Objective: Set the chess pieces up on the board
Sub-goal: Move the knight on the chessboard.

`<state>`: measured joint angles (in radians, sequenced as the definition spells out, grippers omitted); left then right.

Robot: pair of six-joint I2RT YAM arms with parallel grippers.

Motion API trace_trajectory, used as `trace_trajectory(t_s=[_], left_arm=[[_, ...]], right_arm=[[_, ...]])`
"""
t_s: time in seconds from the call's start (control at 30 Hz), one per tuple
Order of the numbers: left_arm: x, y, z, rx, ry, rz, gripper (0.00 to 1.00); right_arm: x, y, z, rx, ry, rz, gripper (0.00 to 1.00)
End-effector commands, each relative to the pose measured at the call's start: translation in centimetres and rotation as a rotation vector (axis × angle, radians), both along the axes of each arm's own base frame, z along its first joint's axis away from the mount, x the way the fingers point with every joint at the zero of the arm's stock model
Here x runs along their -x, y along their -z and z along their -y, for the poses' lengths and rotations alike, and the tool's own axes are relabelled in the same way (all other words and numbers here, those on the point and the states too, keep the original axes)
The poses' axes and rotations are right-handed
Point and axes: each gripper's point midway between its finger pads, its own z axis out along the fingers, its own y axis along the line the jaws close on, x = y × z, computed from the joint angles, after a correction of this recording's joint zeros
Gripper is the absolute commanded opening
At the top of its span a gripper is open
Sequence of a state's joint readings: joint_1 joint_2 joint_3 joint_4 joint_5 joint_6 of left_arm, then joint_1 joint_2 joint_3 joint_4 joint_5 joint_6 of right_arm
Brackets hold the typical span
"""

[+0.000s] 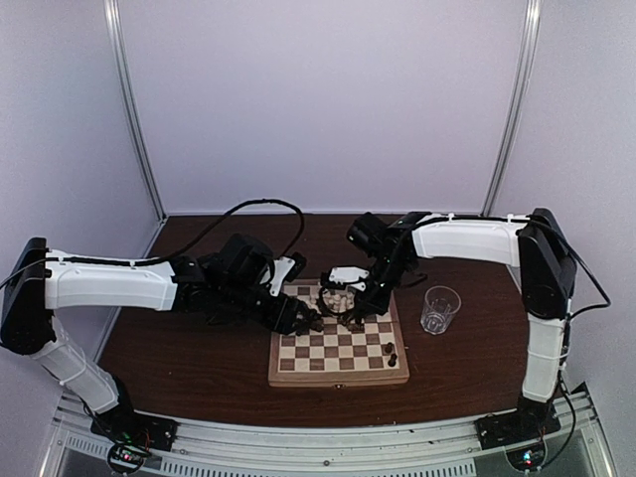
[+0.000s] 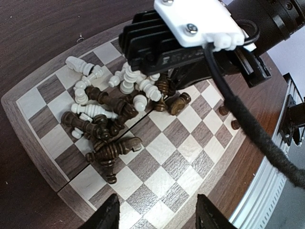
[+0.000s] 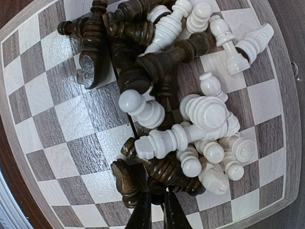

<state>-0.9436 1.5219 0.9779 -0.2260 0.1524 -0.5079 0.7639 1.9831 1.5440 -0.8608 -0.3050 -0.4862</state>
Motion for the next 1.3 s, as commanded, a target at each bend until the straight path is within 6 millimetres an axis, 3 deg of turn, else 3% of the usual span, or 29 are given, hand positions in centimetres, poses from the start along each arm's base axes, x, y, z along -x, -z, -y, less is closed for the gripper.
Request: trace_trajectory(t_s=[0.0,0.33,0.53,0.67,0.97,1.27], left_arm=[[-0.5,-1.4,0.3,0.038,-0.004,0.042,0.55],[-0.5,-1.1,0.3,0.039,-0.005,0.038,0.55],[-0.6,-1.0,0.6,0.046,-0.001,0.035,0.55],[-0.5,-1.0,0.6,0.047,-0.001,0.033,0.54],[-1.1,-2.4,0.7,0.042,-0.007,0.068,0.56],[-4.6,-5.0,2.0,-0.009,-0.080,0.088,0.58]], right_arm=[[0.1,-1.8,0.9,0.005,0.005,0.058,0.02],[2.2,-3.9,1.9,-0.043,-0.016,0.044,0.01],[2.0,-4.2,2.3,-0.059,0.000,0.046,0.01],[0.3,-5.2,3.0,-0.075,0.040,0.061,0.01],[-6.4,-8.9,6.6,-0.148,0.240,0.154,0.06],[-7.7,-8.0,8.9,-0.063,0.235,0.210,0.20]])
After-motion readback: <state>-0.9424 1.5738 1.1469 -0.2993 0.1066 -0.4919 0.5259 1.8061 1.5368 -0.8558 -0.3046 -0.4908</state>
